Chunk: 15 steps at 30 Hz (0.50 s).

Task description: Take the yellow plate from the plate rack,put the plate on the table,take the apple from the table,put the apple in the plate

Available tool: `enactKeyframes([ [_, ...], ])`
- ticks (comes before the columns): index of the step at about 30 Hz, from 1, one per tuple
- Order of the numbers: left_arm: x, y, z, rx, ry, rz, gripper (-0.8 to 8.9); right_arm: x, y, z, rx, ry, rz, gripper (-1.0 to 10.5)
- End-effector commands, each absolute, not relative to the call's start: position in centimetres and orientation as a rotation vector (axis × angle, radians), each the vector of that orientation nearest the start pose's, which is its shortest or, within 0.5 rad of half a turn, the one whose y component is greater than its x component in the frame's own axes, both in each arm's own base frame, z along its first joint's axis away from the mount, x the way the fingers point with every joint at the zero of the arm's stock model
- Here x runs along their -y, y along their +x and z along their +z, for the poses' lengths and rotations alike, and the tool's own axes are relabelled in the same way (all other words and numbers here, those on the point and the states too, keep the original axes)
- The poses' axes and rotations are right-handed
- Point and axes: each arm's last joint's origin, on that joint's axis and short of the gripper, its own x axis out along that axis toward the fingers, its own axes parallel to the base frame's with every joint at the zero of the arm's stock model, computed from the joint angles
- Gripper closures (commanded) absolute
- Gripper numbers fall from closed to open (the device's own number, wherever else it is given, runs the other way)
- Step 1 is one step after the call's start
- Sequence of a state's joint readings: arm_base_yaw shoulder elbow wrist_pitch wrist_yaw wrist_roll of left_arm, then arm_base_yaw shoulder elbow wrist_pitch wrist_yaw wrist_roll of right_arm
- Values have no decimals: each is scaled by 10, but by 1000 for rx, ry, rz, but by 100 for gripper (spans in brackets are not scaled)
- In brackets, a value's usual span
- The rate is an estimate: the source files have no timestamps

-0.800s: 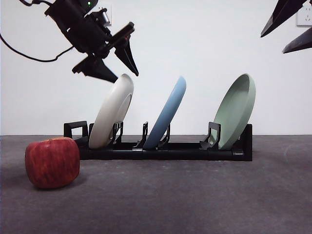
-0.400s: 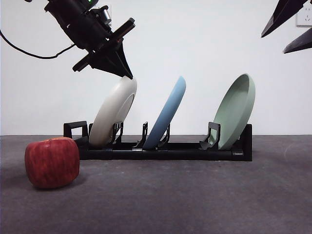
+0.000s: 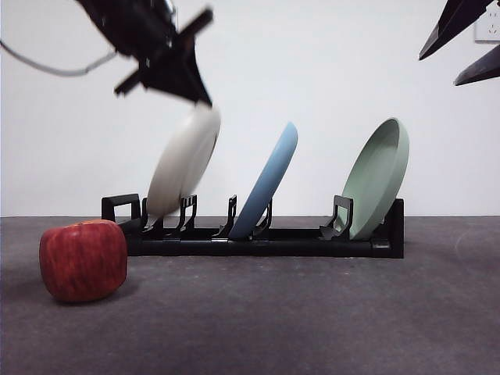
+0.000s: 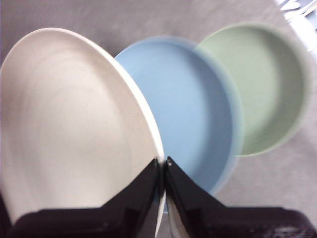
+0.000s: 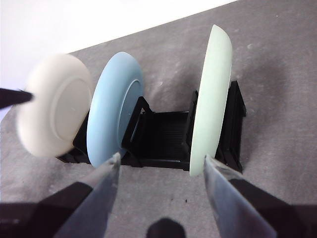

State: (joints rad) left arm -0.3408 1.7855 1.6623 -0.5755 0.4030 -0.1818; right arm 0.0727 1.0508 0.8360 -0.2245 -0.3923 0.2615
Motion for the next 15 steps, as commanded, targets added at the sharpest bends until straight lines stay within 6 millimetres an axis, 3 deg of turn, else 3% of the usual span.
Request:
enactKeyframes([
  [1, 143, 349, 363, -676, -136, -688, 822, -28, 226, 300, -488, 313, 402, 663],
  [5, 141, 310, 396, -626, -77, -742, 822, -28, 226, 300, -488, 313, 402, 663],
  [10, 136, 245, 431, -594, 35, -840, 822, -28, 226, 300, -487, 313, 402, 663],
  [15, 138, 187, 446, -606, 141, -965, 822, -28, 226, 300, -486, 313, 402, 663],
])
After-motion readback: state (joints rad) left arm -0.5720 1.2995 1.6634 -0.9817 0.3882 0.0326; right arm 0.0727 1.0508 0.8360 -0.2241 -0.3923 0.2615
